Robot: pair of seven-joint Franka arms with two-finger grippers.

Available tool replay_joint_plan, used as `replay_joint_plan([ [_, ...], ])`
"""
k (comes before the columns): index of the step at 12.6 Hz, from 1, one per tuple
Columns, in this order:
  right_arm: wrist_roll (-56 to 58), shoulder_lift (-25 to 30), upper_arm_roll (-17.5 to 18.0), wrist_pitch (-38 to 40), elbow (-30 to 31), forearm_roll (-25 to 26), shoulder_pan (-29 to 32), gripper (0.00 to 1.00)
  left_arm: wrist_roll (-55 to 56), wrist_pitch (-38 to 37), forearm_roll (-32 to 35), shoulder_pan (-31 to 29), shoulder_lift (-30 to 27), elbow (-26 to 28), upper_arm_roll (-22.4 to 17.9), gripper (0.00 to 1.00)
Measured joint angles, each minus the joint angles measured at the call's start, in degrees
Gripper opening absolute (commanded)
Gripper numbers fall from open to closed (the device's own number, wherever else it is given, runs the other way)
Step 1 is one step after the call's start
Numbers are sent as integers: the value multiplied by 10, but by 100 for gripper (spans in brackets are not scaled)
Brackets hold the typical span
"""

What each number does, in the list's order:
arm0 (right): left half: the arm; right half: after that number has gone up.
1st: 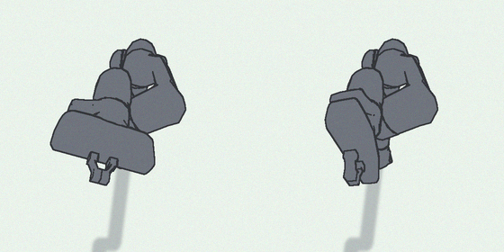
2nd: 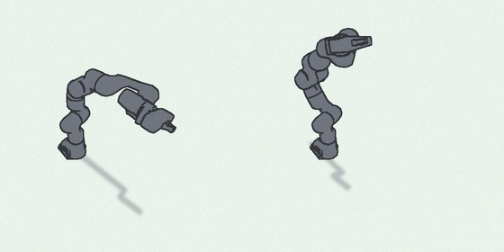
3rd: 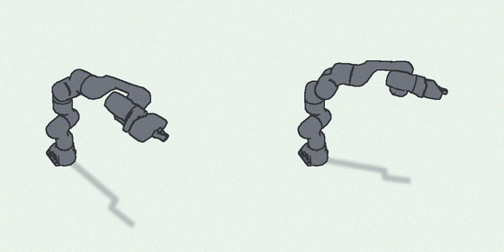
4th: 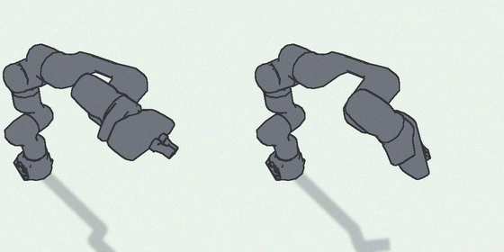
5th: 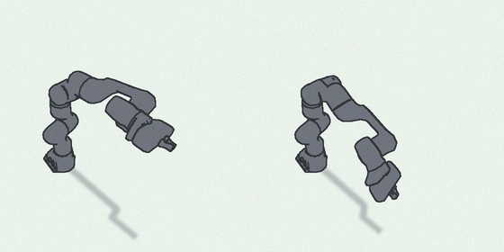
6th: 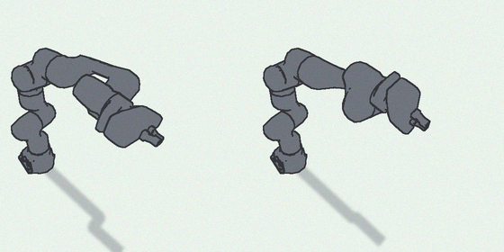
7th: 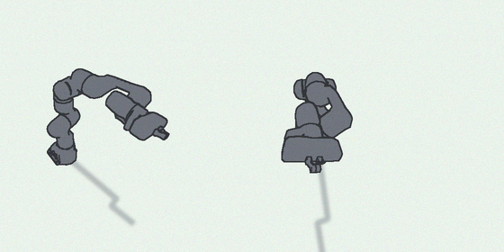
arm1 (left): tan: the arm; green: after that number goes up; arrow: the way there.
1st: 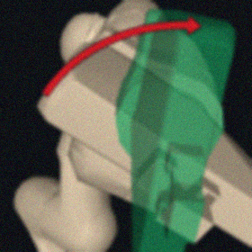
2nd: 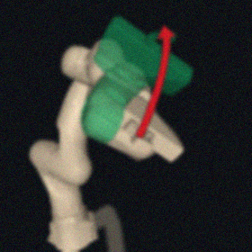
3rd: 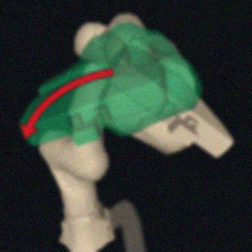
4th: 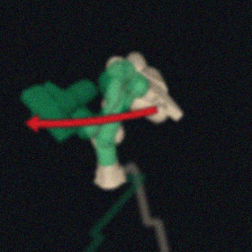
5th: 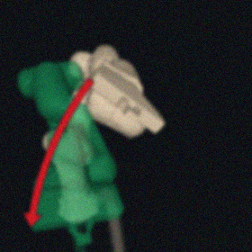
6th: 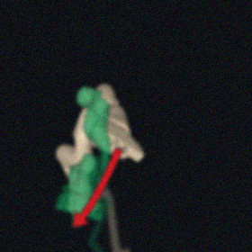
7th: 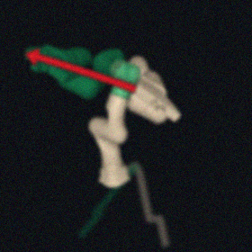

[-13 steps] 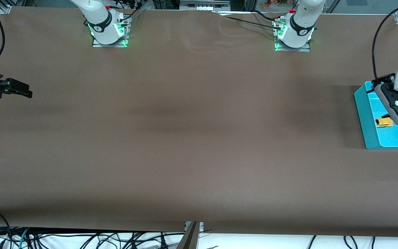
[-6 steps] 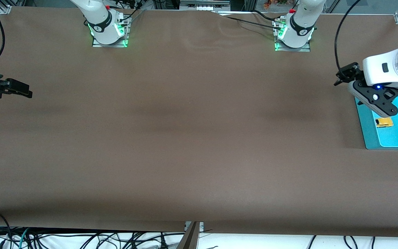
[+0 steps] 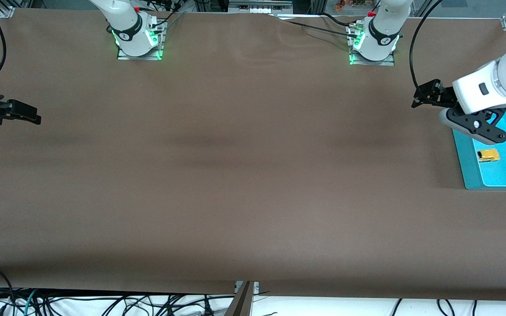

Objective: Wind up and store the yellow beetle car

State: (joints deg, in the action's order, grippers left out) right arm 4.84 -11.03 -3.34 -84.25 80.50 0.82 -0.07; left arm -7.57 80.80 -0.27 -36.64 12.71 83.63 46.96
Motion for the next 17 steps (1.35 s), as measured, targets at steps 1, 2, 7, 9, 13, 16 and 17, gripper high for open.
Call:
replay_joint_plan([
  [1, 0, 0, 0, 0, 0, 0, 0, 100, 22, 0, -19, 52, -8, 0, -66, 100],
  [2, 0, 0, 0, 0, 0, 0, 0, 100, 42, 0, -26, 102, -19, 0, -118, 100],
  [7, 0, 0, -1, -1, 0, 0, 0, 100, 71, 58, -27, 318, -80, 46, -383, 100],
  [9, 0, 0, -2, -1, 0, 0, 0, 100, 70, 97, -27, 353, -109, 93, -435, 100],
  [13, 0, 0, -2, -1, 0, 0, 0, 100, 71, 115, -27, 372, -149, 147, -453, 100],
  [16, 0, 0, -3, -1, 0, 0, 3, 100, 71, 119, -27, 374, -152, 154, -459, 100],
  [17, 0, 0, -3, -1, 0, 0, 4, 100, 71, 119, -27, 374, -152, 155, -459, 100],
])
